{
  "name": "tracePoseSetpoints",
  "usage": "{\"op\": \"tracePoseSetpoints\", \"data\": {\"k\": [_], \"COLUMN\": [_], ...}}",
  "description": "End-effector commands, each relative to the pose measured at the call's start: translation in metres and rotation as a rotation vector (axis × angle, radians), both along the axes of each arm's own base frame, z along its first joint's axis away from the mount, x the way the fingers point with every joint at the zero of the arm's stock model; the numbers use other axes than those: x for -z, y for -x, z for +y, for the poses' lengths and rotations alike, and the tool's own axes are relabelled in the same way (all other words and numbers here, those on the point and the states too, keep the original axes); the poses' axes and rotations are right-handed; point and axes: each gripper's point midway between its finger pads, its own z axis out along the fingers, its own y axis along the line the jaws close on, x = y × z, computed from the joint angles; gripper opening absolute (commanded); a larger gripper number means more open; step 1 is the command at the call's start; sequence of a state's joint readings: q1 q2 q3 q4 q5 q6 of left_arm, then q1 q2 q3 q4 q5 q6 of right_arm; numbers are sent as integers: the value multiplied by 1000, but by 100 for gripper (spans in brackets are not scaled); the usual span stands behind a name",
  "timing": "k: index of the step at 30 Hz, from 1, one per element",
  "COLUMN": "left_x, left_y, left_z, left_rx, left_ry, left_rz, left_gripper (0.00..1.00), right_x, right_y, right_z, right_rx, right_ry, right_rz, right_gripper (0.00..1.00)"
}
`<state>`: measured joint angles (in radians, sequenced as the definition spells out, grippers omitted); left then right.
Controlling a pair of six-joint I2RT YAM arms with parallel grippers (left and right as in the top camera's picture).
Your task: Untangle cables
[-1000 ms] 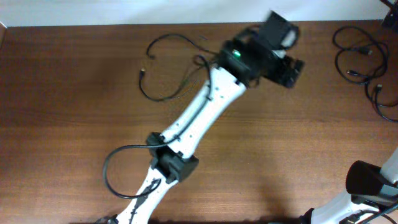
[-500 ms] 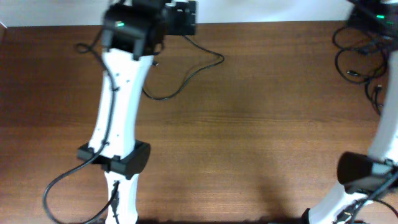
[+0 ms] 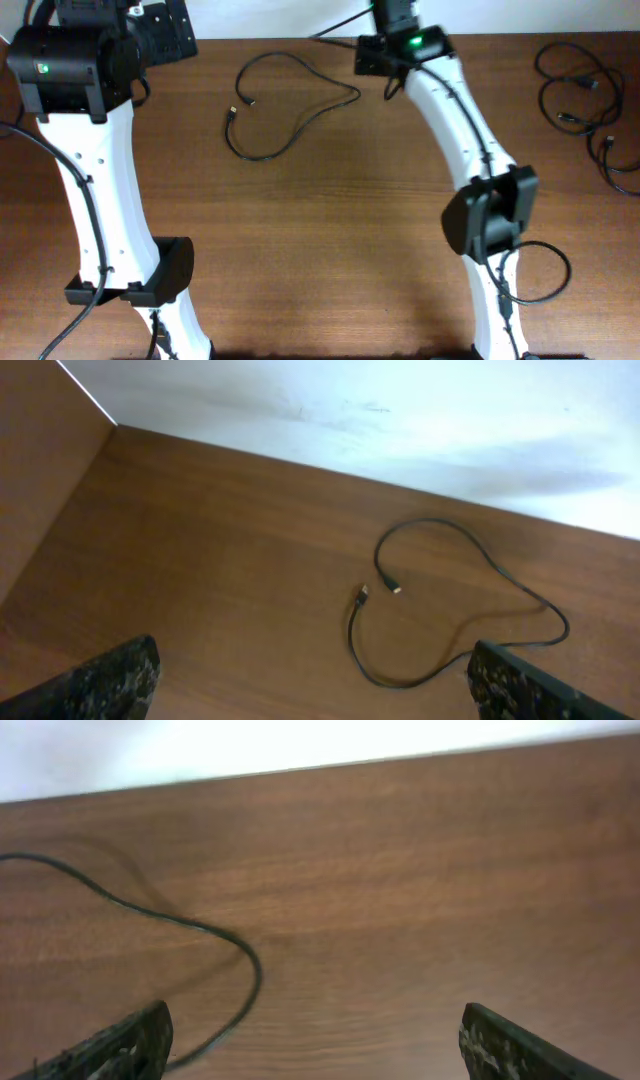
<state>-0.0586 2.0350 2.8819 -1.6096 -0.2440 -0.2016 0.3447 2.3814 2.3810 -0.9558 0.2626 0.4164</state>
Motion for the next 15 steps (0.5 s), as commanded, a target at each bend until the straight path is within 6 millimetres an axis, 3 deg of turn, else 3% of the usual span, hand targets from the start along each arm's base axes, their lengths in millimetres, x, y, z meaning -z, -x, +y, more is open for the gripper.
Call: {"op": "tracePoseSetpoints", "data": {"k": [1, 3, 5, 6, 7, 11, 15], "left_x": [-3, -2, -1, 1, 3, 3, 4], "left_y": [7, 8, 9, 10, 12, 13, 14], "left_z": [5, 5, 5, 5, 5, 5, 5], "left_rx": [-11, -10, -10, -10, -10, -10, -10], "left_ry": [-21, -21, -21, -21, -22, -22, -23], "left_rz": [4, 12, 17, 25, 38, 42, 47], "left_gripper": [99, 99, 99, 99, 99, 99, 99], "right_x": [41, 65, 89, 99, 109, 96, 101], "right_y": [10, 23, 27, 27, 17, -6, -5], "right_z": [-20, -26, -18, -13, 7, 39, 53], "right_rx": [391, 615, 744, 784, 746, 666, 640], "right_ry": [-46, -164, -292, -334, -432, -573, -586], "right_rz": [16, 63, 120, 137, 162, 112, 123], "right_gripper": [87, 84, 82, 82, 80, 72, 70]}}
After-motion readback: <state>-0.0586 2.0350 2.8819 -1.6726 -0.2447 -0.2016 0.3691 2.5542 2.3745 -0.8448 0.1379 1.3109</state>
